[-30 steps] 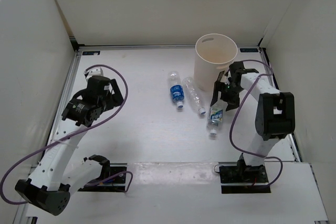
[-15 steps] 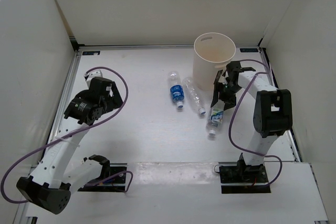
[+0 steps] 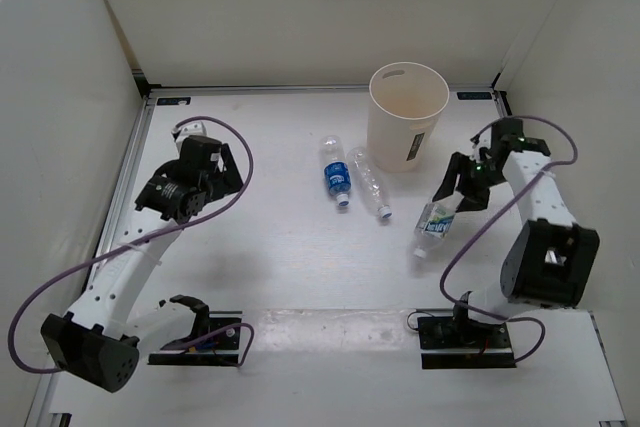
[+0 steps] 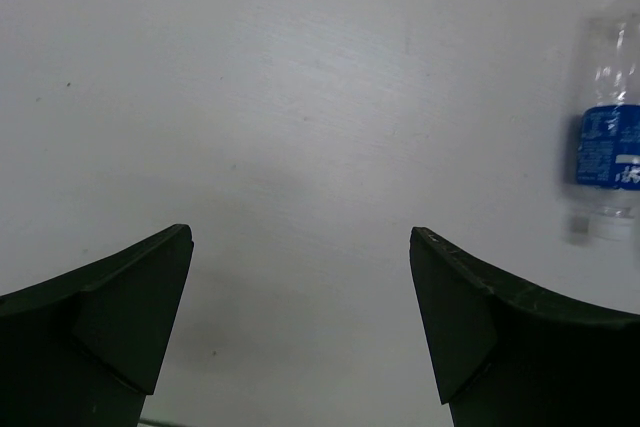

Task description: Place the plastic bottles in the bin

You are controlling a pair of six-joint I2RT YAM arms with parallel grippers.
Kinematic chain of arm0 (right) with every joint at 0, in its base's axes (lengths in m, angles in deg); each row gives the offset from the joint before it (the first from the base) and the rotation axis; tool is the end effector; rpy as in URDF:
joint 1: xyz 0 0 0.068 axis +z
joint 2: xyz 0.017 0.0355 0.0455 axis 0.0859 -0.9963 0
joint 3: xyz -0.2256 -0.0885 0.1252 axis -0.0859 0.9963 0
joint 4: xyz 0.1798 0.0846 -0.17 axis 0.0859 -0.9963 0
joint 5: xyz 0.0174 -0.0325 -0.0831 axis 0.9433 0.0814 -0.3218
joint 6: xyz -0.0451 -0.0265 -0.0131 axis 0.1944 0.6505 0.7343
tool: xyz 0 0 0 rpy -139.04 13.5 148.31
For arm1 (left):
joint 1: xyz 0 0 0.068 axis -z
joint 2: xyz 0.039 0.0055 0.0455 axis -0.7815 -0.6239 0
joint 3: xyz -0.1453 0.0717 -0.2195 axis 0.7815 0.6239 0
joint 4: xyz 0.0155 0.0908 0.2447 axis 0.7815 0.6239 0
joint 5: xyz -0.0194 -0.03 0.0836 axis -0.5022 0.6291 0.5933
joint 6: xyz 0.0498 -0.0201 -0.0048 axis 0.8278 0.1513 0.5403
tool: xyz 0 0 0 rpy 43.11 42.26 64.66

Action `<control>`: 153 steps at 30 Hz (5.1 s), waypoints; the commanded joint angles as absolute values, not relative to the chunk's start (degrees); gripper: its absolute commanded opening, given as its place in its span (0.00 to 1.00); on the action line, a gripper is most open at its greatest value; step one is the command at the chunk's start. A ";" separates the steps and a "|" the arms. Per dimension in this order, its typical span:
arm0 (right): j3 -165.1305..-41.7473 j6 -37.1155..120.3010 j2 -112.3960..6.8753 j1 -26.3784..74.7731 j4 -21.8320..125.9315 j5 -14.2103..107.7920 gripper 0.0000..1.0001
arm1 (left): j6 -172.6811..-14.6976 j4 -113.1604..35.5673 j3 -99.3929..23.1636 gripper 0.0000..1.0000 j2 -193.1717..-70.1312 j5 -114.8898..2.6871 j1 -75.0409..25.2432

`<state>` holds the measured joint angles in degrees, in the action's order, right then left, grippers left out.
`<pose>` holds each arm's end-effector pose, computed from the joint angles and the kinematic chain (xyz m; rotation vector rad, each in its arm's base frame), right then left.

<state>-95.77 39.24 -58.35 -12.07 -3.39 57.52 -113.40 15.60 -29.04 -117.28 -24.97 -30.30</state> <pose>0.2836 -0.0242 0.2512 0.3426 2.8257 0.4669 0.1945 -0.0603 0.3311 -0.3803 2.3274 0.0514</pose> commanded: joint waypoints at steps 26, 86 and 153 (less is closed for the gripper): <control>-144.51 39.70 -69.75 -5.19 27.95 54.62 0.00 | -104.17 -0.13 -48.65 1.00 -143.08 -42.30 -28.64; -125.36 44.28 -47.97 -39.12 -2.90 71.67 0.90 | -119.29 10.95 -92.61 0.71 -197.15 -67.88 -22.22; -118.69 36.19 -49.90 -27.34 6.50 79.66 0.90 | -115.63 -42.13 -68.37 1.00 -155.85 -55.75 -22.04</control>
